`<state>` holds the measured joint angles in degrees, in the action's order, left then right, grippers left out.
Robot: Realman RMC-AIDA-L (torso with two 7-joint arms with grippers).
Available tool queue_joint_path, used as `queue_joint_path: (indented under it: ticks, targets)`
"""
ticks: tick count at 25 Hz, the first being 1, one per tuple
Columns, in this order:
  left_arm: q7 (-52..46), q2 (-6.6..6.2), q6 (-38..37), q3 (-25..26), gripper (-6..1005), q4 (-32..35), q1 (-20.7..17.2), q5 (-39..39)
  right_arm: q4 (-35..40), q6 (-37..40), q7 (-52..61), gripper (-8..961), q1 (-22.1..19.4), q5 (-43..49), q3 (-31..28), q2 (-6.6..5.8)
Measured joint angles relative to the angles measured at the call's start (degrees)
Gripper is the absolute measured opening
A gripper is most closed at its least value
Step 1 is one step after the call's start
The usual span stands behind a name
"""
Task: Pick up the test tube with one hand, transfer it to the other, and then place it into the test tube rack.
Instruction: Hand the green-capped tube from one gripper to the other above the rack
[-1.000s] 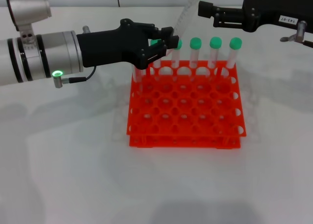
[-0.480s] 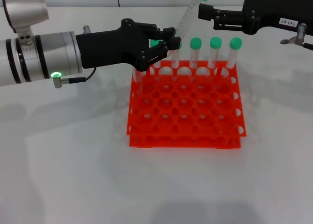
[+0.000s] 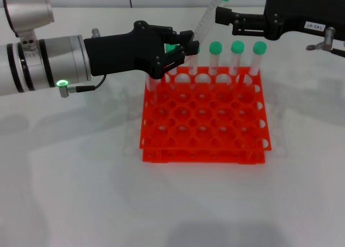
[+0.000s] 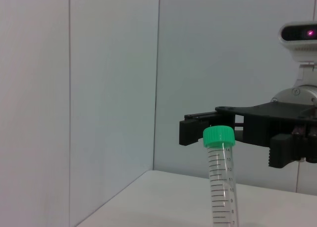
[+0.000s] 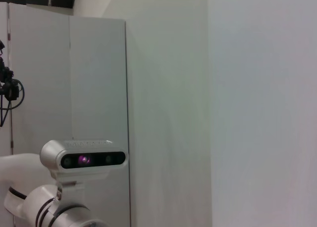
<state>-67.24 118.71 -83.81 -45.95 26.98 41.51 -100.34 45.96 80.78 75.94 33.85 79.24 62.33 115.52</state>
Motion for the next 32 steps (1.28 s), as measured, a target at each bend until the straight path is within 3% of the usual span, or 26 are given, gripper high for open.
queue_joint_path:
  ticks: [24,32]
  targets:
    - [-0.3,0.03,-0.1,0.0,131,0.0,0.3,-0.1,-1.9,-0.6,0.0,715,2.1,-0.1,0.7,0.05]
    - [-0.3,0.03,0.0,0.0,128,0.0,0.3,-0.2,-2.2,-0.7,0.0,593,2.4,-0.1,0.5,0.06]
